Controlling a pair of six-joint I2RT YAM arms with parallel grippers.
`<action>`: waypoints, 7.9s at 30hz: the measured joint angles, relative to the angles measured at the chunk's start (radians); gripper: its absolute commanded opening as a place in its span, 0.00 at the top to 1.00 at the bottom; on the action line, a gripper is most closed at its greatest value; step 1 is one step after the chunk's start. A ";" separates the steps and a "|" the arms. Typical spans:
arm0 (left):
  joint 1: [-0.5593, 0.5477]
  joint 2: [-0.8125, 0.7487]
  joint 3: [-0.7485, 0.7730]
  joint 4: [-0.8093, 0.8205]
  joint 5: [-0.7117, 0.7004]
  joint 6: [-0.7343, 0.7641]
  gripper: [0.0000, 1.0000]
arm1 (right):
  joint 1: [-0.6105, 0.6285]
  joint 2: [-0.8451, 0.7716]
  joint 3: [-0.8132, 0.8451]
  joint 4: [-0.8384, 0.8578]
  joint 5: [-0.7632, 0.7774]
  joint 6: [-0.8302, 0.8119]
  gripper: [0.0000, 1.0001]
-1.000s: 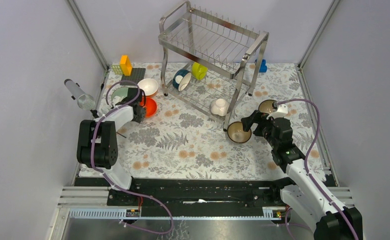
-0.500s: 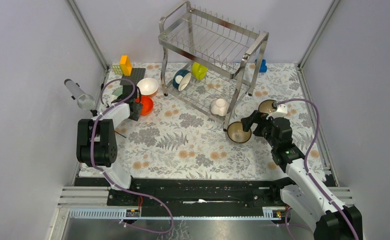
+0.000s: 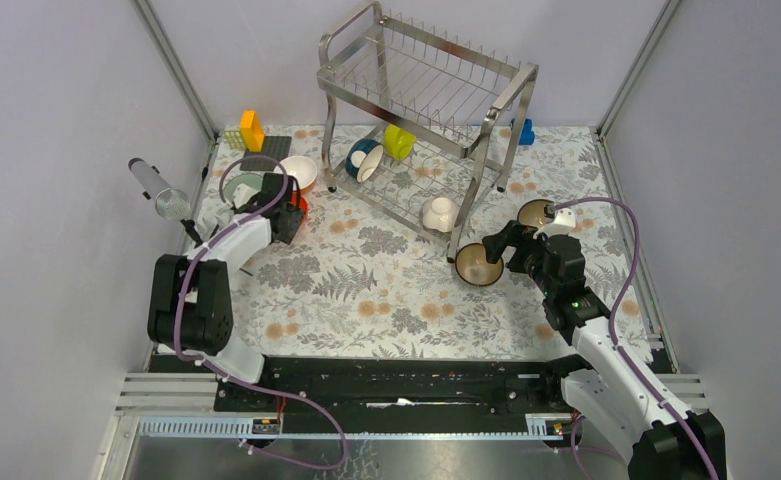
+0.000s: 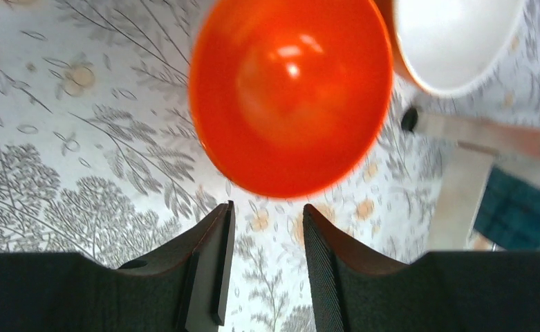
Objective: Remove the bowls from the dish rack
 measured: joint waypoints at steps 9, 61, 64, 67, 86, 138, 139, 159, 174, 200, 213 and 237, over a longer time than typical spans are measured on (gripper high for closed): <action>-0.200 -0.101 -0.034 0.049 -0.071 0.187 0.56 | 0.000 0.001 0.000 0.000 0.000 0.000 0.01; -0.507 0.578 0.681 0.127 -0.693 1.355 0.38 | 0.000 0.027 0.000 0.020 0.000 0.000 0.01; -0.509 0.616 0.710 0.144 -0.697 1.389 0.38 | 0.000 0.025 0.000 0.020 0.000 0.000 0.01; -0.510 0.641 0.725 0.162 -0.698 1.420 0.39 | 0.000 0.023 -0.002 0.021 0.001 0.000 0.01; -0.509 0.782 0.735 0.760 -0.888 1.916 1.00 | 0.000 0.046 -0.002 0.021 0.000 0.000 0.01; -0.623 0.390 0.394 0.834 -0.940 1.750 1.00 | 0.000 0.049 0.000 0.030 -0.068 -0.012 0.07; -0.623 0.356 0.394 0.726 -0.895 1.641 1.00 | 0.000 0.059 0.002 0.029 -0.078 -0.015 0.09; -0.601 0.005 0.149 0.053 -0.386 0.862 1.00 | 0.001 0.307 0.161 0.016 -0.285 -0.021 0.58; -0.453 -0.202 -0.188 0.090 -0.164 0.541 1.00 | 0.003 0.396 0.174 0.135 -0.309 0.103 0.73; -0.302 -0.125 -0.177 0.013 -0.087 0.263 1.00 | 0.005 0.588 0.353 0.275 -0.174 0.180 0.04; -0.301 -0.095 -0.105 -0.079 -0.032 0.209 0.98 | 0.005 0.188 0.277 0.051 -0.084 0.043 0.06; -0.026 -0.165 -0.174 -0.250 -0.024 -0.048 0.95 | 0.005 0.065 0.250 -0.213 -0.022 -0.053 0.11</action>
